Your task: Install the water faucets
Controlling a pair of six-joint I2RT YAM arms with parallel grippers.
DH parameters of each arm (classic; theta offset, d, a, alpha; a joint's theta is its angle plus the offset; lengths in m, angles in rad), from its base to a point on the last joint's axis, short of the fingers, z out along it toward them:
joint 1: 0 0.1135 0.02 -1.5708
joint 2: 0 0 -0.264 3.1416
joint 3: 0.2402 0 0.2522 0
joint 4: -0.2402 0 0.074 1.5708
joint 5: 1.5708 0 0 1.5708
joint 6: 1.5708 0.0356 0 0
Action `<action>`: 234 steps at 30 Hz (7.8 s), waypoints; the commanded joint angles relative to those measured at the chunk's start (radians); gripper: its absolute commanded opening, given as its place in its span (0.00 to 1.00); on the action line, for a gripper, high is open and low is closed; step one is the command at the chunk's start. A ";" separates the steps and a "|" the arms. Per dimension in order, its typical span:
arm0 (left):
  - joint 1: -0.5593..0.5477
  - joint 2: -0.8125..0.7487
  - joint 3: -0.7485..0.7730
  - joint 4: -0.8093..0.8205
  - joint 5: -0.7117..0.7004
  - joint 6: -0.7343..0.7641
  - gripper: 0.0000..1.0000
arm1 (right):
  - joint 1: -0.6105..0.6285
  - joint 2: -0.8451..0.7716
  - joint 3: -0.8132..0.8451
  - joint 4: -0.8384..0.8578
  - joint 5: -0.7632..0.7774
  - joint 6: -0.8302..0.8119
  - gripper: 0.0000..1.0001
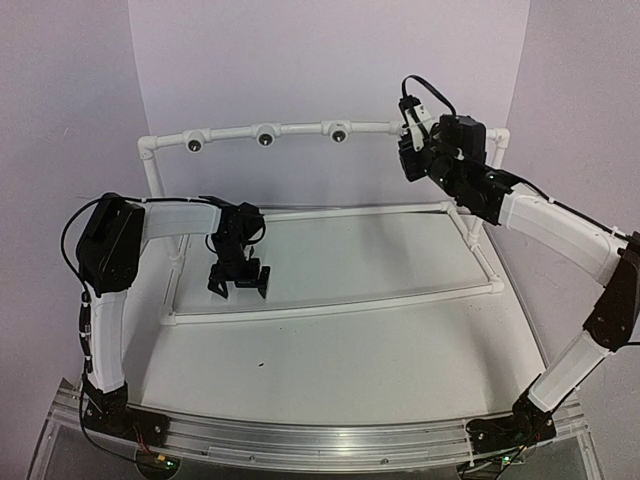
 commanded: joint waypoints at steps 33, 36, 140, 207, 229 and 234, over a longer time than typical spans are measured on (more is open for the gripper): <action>0.001 -0.004 0.024 -0.018 -0.001 0.019 1.00 | -0.303 -0.071 -0.114 0.093 -0.801 1.468 0.25; 0.001 -0.004 0.022 -0.018 -0.002 0.021 1.00 | -0.313 -0.065 -0.122 0.140 -0.853 1.548 0.30; 0.002 -0.014 -0.028 0.053 0.017 0.017 1.00 | -0.110 -0.018 0.010 -0.095 -0.419 0.745 0.26; 0.013 0.034 0.046 0.038 0.032 0.052 1.00 | -0.142 -0.372 -0.173 -0.250 -0.138 -0.711 0.98; 0.013 -0.025 -0.015 0.041 0.010 0.023 1.00 | 0.010 -0.062 -0.209 0.335 0.102 -1.115 0.95; 0.013 -0.032 -0.014 0.039 0.006 0.019 1.00 | 0.007 -0.001 -0.190 0.401 0.136 -1.066 0.81</action>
